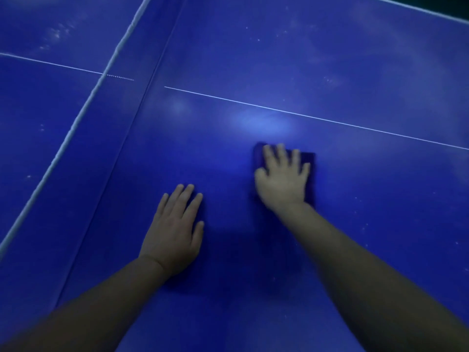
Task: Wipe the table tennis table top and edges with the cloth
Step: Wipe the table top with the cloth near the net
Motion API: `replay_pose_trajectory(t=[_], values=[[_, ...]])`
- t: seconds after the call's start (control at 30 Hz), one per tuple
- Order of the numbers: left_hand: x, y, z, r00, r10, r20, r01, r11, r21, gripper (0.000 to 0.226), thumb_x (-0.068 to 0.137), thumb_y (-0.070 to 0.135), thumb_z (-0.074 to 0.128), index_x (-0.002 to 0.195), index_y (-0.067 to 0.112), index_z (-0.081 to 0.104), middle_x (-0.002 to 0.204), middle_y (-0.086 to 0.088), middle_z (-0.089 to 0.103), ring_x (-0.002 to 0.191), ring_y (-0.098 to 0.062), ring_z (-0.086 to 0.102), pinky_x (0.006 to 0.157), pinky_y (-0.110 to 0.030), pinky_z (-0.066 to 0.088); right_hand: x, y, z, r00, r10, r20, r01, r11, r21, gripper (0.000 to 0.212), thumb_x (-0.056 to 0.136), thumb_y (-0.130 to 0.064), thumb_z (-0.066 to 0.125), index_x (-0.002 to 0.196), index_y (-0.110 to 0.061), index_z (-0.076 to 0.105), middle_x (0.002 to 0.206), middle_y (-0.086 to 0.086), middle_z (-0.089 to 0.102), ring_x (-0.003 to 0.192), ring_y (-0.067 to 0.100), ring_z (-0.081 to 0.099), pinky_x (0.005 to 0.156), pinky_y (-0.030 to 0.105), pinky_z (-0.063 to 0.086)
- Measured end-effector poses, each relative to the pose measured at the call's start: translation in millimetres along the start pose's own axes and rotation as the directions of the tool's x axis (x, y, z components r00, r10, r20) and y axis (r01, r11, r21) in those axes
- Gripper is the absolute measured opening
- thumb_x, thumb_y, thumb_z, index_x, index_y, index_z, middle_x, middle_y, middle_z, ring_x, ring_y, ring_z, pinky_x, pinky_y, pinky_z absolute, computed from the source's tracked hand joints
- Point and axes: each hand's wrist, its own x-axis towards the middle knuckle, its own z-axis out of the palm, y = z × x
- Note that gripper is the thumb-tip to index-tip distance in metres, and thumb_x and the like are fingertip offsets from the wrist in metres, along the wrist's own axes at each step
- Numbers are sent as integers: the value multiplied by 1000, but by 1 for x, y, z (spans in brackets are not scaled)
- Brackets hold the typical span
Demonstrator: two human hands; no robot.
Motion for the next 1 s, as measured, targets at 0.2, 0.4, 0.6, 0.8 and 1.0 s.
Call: replay_pose_trajectory(t=[0.2,0.4,0.6,0.8,1.0], values=[[-17,3,3,999,27,27,-29,997,78,61,97,40,31,146,6,44,155,-15,36,146,-31,27,119,-44,13,-137,44,12,790,-596,146,603,797,-12,66,85,-49,46,150,-39,36,162,-4,31,150,30,23,118,56,16],[-33,10,6,999,-9,39,5,995,97,64,99,44,25,151,9,36,160,-11,28,150,-26,16,121,-41,6,-6,57,-17,997,25,72,-25,1000,8,66,94,-50,28,158,-36,17,168,-5,8,153,31,1,121,60,3],[-50,19,9,1000,-4,26,2,997,78,63,97,40,30,147,5,42,157,-17,33,147,-33,24,119,-46,13,-160,21,25,775,-624,99,631,773,-65,66,87,-45,41,151,-34,38,163,0,29,150,35,21,118,60,15],[-73,26,12,998,-6,59,-1,993,121,63,99,42,26,150,8,37,159,-15,29,150,-31,19,120,-46,11,-113,92,1,943,-330,38,332,941,-72,66,89,-51,36,154,-39,28,165,-3,23,152,33,16,118,63,16],[-79,31,17,1000,-16,18,14,994,110,61,97,41,30,148,9,42,156,-18,33,147,-34,24,119,-47,11,-188,22,31,879,-476,18,476,877,-68,63,92,-47,40,152,-32,36,163,2,29,149,38,22,117,63,16]])
